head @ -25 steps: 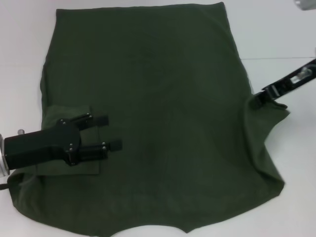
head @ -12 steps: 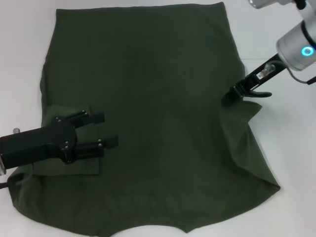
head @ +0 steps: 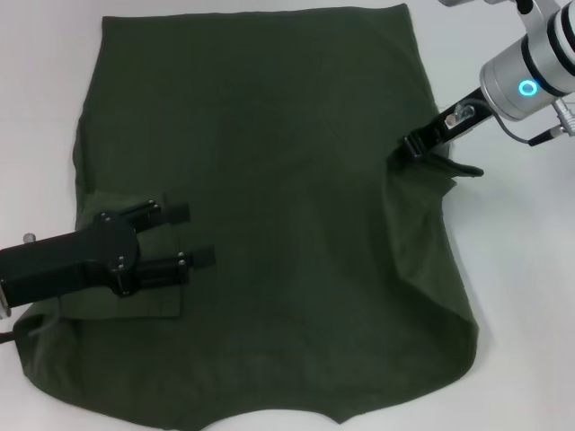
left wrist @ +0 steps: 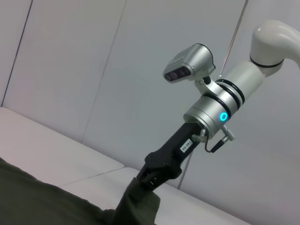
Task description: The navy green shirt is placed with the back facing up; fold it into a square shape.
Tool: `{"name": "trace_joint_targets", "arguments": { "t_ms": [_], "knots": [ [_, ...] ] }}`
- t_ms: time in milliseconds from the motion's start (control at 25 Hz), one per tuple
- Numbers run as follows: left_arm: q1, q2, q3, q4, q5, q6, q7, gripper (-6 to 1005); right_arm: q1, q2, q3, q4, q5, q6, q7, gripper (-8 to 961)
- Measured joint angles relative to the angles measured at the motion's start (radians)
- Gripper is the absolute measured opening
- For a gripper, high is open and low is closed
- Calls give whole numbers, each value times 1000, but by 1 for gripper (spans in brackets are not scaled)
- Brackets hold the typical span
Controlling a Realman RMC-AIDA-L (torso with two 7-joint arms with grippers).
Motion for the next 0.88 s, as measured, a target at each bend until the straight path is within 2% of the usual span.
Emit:
{"name": "trace_joint_targets", "arguments": {
  "t_ms": [360,760,880],
  "knots": [
    [1,0,0,0,0,0,-7,909,4,8,-3,40,2,56,5,68],
    [1,0,0,0,0,2,-9,910,7,26,-14,44,0,37,27,76],
    [4,-1,0,0,0,11,-10,909,9,29,-19,44,-1,37,27,190]
  ]
}}
